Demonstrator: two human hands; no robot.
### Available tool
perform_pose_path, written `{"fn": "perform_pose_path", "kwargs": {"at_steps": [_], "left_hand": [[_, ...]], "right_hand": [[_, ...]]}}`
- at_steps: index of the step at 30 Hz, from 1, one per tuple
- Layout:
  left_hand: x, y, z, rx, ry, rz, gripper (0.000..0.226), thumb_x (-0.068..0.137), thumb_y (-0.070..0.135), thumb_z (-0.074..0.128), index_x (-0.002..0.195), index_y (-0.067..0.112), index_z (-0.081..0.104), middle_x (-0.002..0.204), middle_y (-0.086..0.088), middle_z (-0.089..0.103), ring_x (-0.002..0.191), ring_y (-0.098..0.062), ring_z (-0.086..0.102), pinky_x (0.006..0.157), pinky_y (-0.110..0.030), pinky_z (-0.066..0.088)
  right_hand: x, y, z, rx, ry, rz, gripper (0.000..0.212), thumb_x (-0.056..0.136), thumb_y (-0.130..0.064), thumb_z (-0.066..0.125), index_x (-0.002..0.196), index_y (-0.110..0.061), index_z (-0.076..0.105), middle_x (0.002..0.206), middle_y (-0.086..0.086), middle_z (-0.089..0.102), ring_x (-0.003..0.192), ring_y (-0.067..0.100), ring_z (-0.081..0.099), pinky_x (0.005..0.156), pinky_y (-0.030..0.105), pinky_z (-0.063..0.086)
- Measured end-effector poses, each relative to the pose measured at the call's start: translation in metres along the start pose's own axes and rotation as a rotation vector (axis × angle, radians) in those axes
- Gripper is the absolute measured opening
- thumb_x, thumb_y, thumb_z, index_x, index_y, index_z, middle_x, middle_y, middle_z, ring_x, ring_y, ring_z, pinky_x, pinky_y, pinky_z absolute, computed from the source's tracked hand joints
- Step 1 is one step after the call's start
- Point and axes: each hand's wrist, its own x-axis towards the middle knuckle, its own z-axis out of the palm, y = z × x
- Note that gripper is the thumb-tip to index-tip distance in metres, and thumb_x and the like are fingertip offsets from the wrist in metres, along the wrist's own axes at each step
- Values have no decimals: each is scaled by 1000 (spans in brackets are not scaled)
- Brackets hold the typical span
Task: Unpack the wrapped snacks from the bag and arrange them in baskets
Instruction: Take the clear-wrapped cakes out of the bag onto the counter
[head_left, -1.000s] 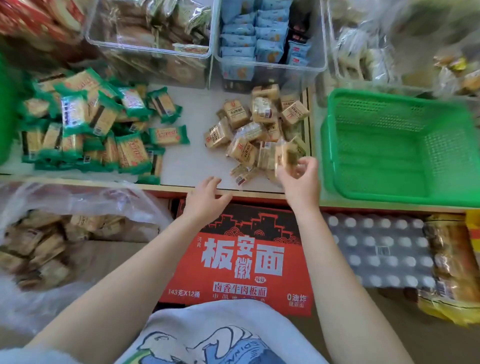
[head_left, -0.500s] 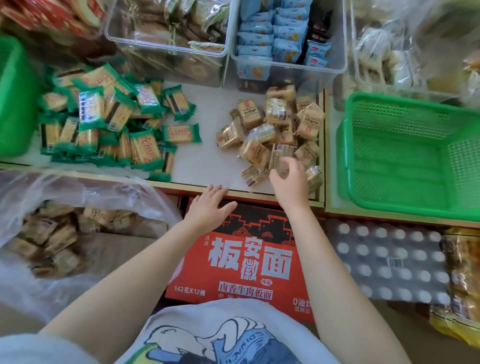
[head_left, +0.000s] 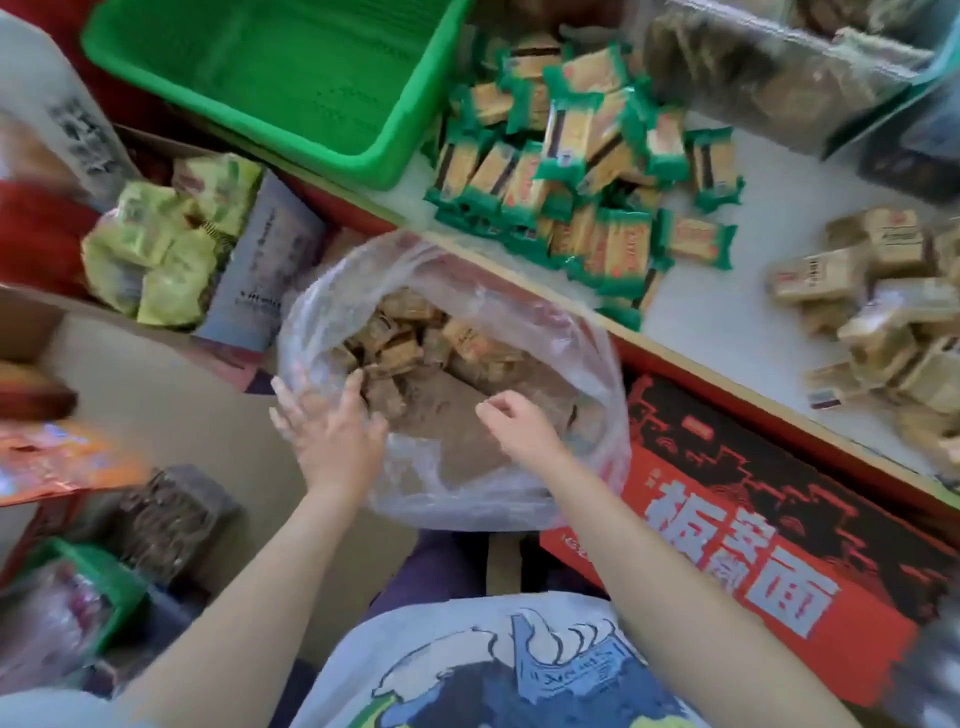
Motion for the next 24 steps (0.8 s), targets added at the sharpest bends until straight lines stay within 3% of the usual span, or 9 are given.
{"fn": "perform_pose_path", "kwargs": {"at_steps": [3,5,7,10,12,15,17,19,24], "left_hand": [[18,-45,5,-17,-157,-141,66,90,66,53,149,39,40,165,-18,-10,150,-47,-6,118,-64,6],[33,-63,8,-66,-254,-173,75,88,75,47,153,43,29,165,-17,-14,150,-46,-6,119,-62,6],[44,-74,11,-129,-355,-188,85,86,78,46,157,45,11,166,-16,-13,151,-44,-2,119,-61,10],[55,-85,17,-273,-449,-209,94,84,76,54,156,46,3,166,-17,0,151,-41,8,119,-60,15],[59,-92,22,-363,-484,-227,95,83,74,58,155,46,3,165,-18,10,150,-42,16,118,-61,19],[63,-97,24,-401,-510,-200,95,83,72,58,155,44,2,163,-19,17,148,-41,20,117,-60,21],[65,-98,23,-409,-510,-177,95,84,71,58,156,43,2,162,-19,17,148,-41,21,117,-59,21],[68,-98,21,-424,-510,-162,95,85,71,58,156,43,2,163,-19,16,148,-41,21,116,-59,20],[68,-101,11,-487,-483,-123,91,87,69,57,158,38,8,166,-16,6,152,-36,13,119,-57,17]], "right_hand": [[30,-24,48,-32,-66,77,27,99,-50,52,108,-24,55,116,-1,62,106,21,61,97,44,52],[46,-38,76,-48,-67,131,30,99,-49,52,114,-22,53,118,1,60,104,20,59,93,38,50],[62,-45,100,-14,-62,189,42,99,-46,56,131,-19,52,129,2,58,110,22,58,90,33,45],[84,-50,127,122,-29,282,69,94,-48,64,149,-15,39,147,6,48,131,27,50,104,38,43],[97,-54,137,306,15,356,83,87,-58,67,151,-16,37,149,5,48,131,27,50,109,44,43],[117,-64,141,464,128,397,95,71,-80,65,143,-19,50,140,3,58,123,27,56,105,48,47],[127,-72,140,509,205,400,90,71,-81,64,130,-15,57,125,4,67,107,23,64,87,39,54],[136,-78,138,576,228,399,67,86,-64,64,125,-10,57,111,6,70,89,19,69,62,28,51],[143,-97,139,652,165,387,38,99,-27,62,130,-6,54,104,13,65,77,23,66,63,31,55]]}}
